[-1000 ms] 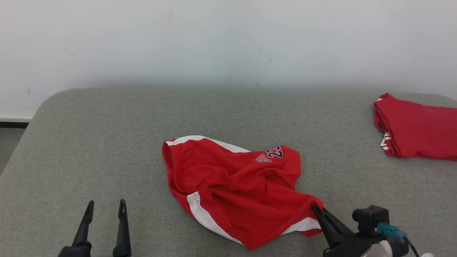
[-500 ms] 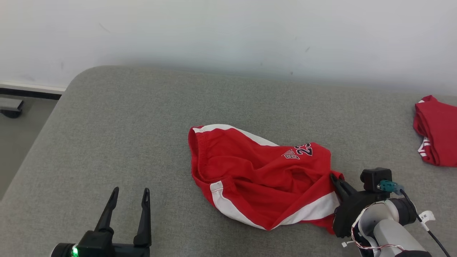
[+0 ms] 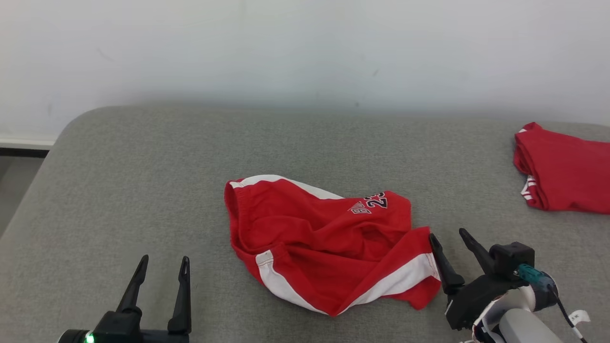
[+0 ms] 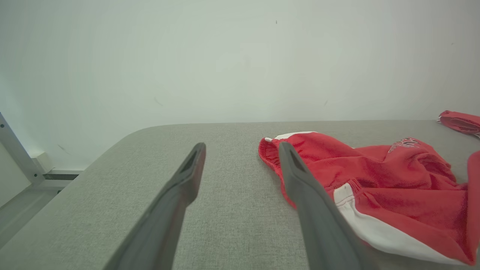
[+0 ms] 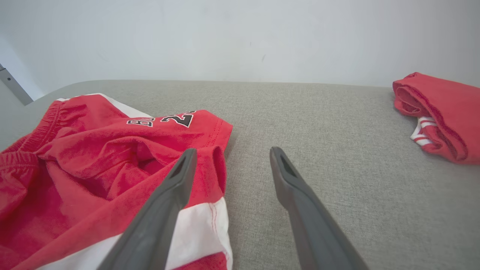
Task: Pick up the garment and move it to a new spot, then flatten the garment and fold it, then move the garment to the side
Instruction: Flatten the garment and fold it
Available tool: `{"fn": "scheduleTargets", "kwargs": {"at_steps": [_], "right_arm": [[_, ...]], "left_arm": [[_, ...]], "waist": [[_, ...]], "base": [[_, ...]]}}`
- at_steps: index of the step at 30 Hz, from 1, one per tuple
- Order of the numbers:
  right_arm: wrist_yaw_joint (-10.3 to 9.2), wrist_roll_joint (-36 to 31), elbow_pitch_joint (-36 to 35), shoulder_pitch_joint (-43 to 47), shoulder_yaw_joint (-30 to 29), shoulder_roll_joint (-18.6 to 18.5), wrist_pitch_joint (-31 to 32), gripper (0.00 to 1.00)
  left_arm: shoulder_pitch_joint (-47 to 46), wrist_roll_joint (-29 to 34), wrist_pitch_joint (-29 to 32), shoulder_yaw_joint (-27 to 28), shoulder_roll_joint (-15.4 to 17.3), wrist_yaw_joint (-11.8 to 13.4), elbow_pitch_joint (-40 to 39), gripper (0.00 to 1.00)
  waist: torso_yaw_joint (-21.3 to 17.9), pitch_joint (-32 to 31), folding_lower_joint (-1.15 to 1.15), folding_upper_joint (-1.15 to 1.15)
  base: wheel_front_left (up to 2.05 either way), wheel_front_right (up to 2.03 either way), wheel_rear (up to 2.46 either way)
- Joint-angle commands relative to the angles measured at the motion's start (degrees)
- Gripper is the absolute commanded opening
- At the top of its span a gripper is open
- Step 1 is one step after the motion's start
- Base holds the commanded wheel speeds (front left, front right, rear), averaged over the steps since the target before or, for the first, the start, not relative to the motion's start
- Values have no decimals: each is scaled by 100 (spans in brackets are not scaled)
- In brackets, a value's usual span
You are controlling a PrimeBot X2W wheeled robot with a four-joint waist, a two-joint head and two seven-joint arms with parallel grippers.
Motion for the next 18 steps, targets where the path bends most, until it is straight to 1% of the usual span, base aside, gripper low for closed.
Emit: {"fn": "scheduleTargets", "kwargs": {"at_steps": [1,5,8,9,13,18], "right_arm": [[-16,-51,-253,161,-74,-107,-52,100],[-16,-245,-921,659,-395,-139,-46,100],[-16,-382,-1205,985,-569,-126,-41,100],[-16,-382,-1205,985,-569,-126,-41,100],[-16,-470,-1313,1298,-626,-86,-17,100],[-16,-518,-1303,1260,-484,14,70,100]], "left_arm": [[58,17,-17,10,48,-5,-12,100],[25,6,-17,-37,154,-59,36,100],[-147,-36,-17,-225,307,-114,101,100],[-147,-36,-17,-225,307,-114,101,100],[-513,-258,63,-594,669,-166,301,100],[-948,-940,502,-1313,1256,-151,451,100]], "waist": [[-336,-69,0,-1],[-572,-52,0,-1],[-688,-10,0,-1],[-688,-10,0,-1],[-790,101,0,-1],[-926,269,0,-1]], "base": [[0,0,0],[0,0,0],[0,0,0],[0,0,0],[0,0,0],[0,0,0]]}}
